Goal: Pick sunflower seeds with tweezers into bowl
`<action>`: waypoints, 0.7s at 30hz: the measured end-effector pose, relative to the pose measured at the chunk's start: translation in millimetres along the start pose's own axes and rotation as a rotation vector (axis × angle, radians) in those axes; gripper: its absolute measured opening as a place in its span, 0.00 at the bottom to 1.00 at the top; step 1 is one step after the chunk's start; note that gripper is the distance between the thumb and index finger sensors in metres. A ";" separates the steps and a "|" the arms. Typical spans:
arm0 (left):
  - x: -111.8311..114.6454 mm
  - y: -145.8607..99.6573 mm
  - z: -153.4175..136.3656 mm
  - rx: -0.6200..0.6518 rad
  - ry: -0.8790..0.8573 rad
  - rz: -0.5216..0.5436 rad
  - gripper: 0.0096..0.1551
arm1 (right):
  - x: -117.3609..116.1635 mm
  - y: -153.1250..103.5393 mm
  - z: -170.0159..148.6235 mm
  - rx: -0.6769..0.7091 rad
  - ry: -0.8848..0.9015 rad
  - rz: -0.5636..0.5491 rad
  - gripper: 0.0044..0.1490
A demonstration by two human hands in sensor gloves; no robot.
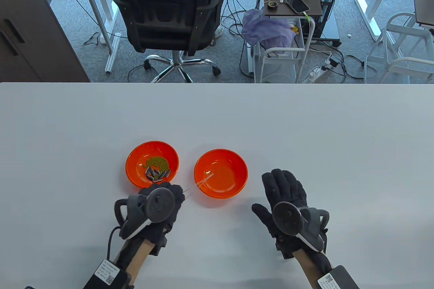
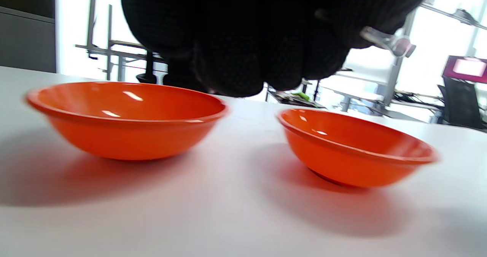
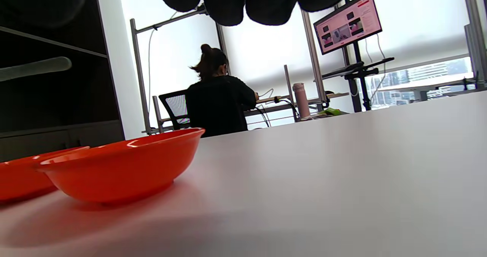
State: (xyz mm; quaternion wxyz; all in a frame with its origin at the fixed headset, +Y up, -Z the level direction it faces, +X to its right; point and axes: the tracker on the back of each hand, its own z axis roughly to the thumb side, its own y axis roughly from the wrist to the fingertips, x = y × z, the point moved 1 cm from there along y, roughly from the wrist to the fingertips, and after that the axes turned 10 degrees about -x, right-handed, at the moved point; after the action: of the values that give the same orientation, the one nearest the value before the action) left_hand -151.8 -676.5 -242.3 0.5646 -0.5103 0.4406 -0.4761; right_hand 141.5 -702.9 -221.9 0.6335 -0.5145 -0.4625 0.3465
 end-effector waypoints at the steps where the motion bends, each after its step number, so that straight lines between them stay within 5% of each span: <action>1: 2.7 -0.2 15.1 0.047 0.018 -0.010 0.18 | 0.9 -2.3 3.9 0.026 0.009 -0.013 0.54; 9: 15.1 -3.1 82.4 0.248 0.065 -0.075 0.18 | -4.2 -8.3 15.5 0.154 -0.027 -0.004 0.51; 21: 19.8 11.4 91.6 0.244 -0.090 -0.175 0.18 | -6.1 -7.3 16.2 0.180 -0.044 0.021 0.38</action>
State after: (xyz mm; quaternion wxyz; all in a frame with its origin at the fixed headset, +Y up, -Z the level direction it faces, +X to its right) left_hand -57.6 -681.4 -245.5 0.5979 -0.4952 0.3076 -0.5501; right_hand 123.9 -704.8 -215.6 0.6630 -0.4527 -0.4382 0.4044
